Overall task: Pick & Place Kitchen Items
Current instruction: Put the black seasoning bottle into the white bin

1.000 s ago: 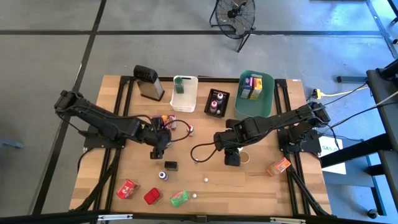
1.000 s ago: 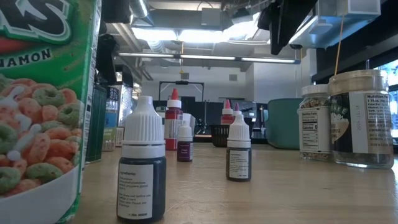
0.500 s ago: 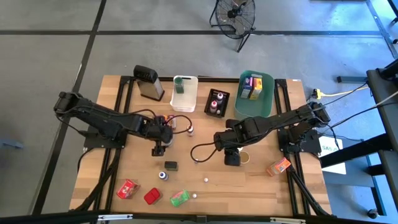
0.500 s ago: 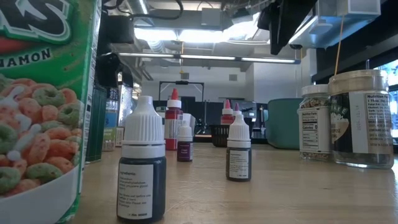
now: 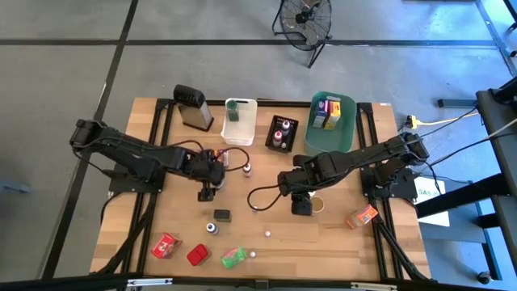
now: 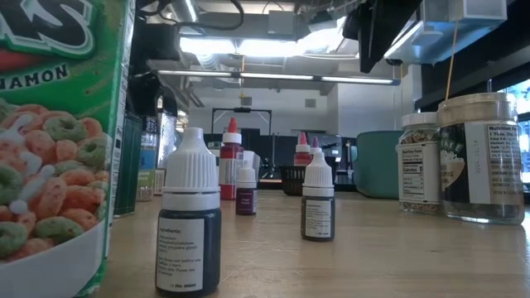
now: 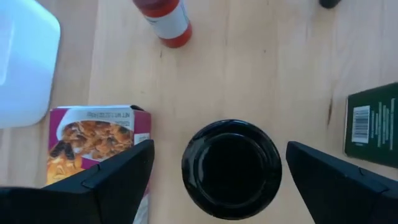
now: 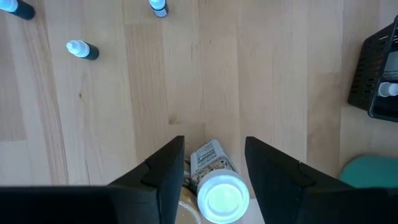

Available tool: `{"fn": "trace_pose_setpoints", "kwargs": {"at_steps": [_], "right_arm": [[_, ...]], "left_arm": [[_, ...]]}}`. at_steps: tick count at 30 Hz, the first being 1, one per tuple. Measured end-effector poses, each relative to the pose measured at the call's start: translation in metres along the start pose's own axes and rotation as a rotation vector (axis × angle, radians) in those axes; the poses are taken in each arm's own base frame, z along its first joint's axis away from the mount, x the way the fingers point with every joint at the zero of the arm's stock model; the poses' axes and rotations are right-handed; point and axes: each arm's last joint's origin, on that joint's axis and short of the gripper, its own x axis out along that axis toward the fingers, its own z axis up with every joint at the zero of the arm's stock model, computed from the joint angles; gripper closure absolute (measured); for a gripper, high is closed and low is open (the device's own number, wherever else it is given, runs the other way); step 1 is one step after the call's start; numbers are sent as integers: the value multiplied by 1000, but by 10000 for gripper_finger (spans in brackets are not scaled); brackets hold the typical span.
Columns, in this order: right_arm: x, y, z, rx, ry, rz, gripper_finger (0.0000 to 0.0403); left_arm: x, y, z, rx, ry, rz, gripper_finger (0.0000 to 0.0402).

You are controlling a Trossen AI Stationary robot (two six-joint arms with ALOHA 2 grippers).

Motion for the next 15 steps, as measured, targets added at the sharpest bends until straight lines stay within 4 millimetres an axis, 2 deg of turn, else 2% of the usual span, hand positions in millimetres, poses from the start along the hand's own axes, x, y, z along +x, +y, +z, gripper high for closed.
{"fn": "trace_pose_setpoints", "kwargs": {"at_steps": [5, 15], "right_arm": [[0, 1, 0, -3, 0, 1, 231], [0, 1, 0, -4, -2, 2, 231]], "left_arm": [[1, -2, 0, 7, 6, -18, 41], [21, -6, -1, 44, 84, -6, 41]]}}
